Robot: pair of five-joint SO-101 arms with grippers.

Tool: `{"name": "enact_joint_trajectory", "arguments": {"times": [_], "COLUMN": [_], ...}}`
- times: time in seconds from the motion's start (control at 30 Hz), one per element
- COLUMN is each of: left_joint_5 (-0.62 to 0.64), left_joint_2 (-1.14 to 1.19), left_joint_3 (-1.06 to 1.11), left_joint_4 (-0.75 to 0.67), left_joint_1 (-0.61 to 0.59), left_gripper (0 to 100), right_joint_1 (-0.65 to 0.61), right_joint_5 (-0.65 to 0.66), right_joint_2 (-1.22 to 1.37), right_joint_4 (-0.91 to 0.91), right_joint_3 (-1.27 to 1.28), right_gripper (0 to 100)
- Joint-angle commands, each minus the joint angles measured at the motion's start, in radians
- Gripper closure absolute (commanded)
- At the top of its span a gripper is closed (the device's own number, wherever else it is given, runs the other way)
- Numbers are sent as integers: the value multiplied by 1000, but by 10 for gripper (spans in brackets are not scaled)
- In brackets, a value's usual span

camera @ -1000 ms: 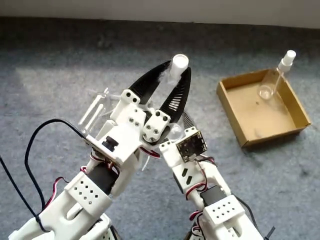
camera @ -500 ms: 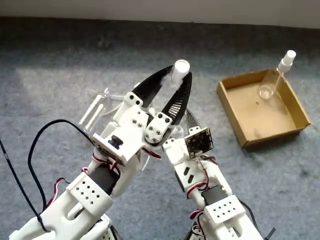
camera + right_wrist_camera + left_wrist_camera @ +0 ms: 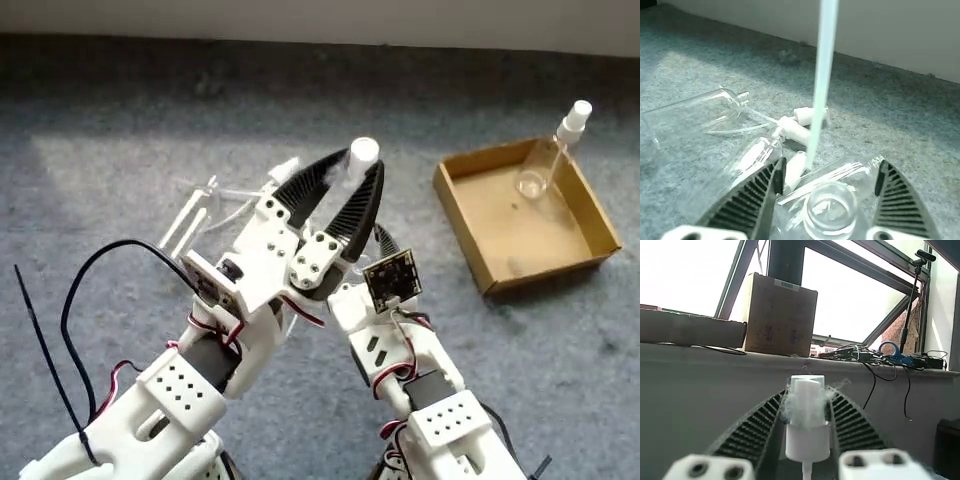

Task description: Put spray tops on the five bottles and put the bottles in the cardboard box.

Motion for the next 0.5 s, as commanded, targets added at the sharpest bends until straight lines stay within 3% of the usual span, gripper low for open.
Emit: {"name": "enact_joint_trajectory", "arguments": {"times": [0.0, 0.47], "left_joint_5": [14, 12], "left_joint_2": [1, -10], "left_joint_3": [16, -18], "left_joint_4": [-20, -21], "left_joint_1": [-35, -174], "left_gripper": [990, 990], "right_joint_1": [10, 12], "right_joint_5": [-9, -3], "right_joint_2": [-19, -19], "right_joint_4": [2, 2], "right_joint_3": [45, 53], "right_gripper": [745, 745]}}
